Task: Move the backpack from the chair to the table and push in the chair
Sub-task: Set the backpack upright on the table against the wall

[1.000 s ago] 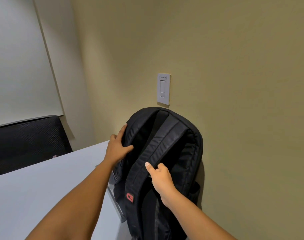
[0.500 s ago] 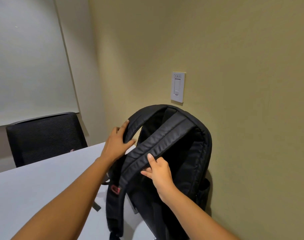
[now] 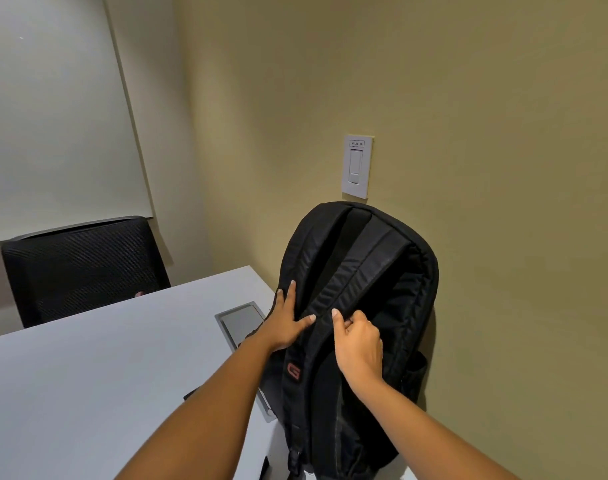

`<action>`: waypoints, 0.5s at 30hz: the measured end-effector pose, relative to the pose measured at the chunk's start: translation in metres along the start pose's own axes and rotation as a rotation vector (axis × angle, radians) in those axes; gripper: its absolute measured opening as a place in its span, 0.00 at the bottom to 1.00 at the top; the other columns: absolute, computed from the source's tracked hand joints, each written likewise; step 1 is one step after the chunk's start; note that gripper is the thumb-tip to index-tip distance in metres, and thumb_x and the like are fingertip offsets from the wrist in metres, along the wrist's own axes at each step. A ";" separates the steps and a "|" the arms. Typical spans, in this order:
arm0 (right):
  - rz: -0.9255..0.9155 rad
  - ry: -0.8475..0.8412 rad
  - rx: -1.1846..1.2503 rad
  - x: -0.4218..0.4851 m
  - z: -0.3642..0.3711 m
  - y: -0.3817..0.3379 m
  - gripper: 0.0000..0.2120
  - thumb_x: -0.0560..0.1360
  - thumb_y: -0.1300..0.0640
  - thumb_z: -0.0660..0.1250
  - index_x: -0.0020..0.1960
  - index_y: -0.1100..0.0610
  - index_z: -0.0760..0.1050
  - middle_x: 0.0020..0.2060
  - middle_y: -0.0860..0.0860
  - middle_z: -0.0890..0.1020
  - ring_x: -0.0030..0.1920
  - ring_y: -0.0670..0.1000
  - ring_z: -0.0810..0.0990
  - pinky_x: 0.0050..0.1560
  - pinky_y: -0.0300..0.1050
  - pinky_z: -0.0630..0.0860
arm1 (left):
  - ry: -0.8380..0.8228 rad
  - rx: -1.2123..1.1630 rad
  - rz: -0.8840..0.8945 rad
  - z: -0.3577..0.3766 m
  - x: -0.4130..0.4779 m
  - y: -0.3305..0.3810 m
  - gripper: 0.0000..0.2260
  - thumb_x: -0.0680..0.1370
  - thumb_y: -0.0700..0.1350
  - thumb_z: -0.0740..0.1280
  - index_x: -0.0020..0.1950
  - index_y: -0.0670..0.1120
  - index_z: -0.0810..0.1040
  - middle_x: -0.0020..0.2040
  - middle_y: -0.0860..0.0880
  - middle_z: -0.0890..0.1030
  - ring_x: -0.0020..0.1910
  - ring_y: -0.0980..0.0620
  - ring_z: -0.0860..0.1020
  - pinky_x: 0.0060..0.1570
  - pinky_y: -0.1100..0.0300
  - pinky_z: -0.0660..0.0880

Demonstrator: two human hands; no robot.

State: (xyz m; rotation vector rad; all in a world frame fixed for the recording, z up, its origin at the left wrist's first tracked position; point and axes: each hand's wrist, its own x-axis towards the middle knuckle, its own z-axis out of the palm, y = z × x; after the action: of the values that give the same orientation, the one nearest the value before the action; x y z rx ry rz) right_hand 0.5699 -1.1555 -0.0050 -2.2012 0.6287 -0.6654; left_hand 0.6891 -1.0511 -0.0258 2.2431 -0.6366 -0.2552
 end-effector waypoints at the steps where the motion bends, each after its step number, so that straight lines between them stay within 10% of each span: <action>1: -0.111 0.053 -0.067 -0.007 -0.001 0.000 0.15 0.77 0.47 0.59 0.37 0.55 0.66 0.35 0.52 0.78 0.39 0.56 0.79 0.36 0.47 0.71 | 0.000 0.000 0.005 0.000 0.000 -0.001 0.39 0.77 0.56 0.61 0.74 0.53 0.34 0.76 0.42 0.39 0.75 0.41 0.49 0.72 0.45 0.52; 5: -0.712 0.171 -0.272 -0.019 0.002 -0.003 0.09 0.69 0.57 0.71 0.34 0.56 0.73 0.27 0.49 0.77 0.31 0.51 0.77 0.31 0.45 0.74 | 0.005 -0.004 0.021 -0.002 -0.003 -0.004 0.37 0.78 0.55 0.61 0.74 0.53 0.36 0.77 0.42 0.40 0.75 0.42 0.49 0.72 0.46 0.52; 8: -0.834 0.097 -0.560 -0.011 0.006 -0.004 0.12 0.67 0.53 0.72 0.49 0.56 0.79 0.48 0.51 0.84 0.54 0.53 0.80 0.54 0.47 0.77 | 0.015 0.033 0.030 -0.001 -0.005 -0.004 0.36 0.78 0.54 0.60 0.75 0.51 0.36 0.77 0.43 0.41 0.75 0.42 0.51 0.73 0.46 0.53; 12: -0.789 -0.091 -0.898 0.005 0.009 0.024 0.27 0.78 0.53 0.54 0.73 0.63 0.52 0.75 0.60 0.51 0.74 0.58 0.46 0.70 0.53 0.36 | 0.004 0.063 0.005 0.006 -0.010 -0.011 0.37 0.78 0.54 0.61 0.75 0.49 0.36 0.77 0.43 0.42 0.75 0.44 0.48 0.72 0.47 0.52; 15: -0.755 -0.133 -0.998 0.010 0.005 0.038 0.29 0.79 0.55 0.51 0.73 0.62 0.41 0.75 0.58 0.42 0.74 0.56 0.38 0.67 0.52 0.29 | -0.037 0.049 -0.021 0.012 -0.016 -0.017 0.39 0.77 0.53 0.62 0.75 0.49 0.36 0.77 0.44 0.42 0.75 0.45 0.47 0.72 0.48 0.51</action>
State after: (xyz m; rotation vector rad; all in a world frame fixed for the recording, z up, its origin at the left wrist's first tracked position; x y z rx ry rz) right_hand 0.5717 -1.1820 -0.0342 -3.4446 -0.0245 -0.6136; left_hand 0.6774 -1.0406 -0.0466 2.2977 -0.6461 -0.2948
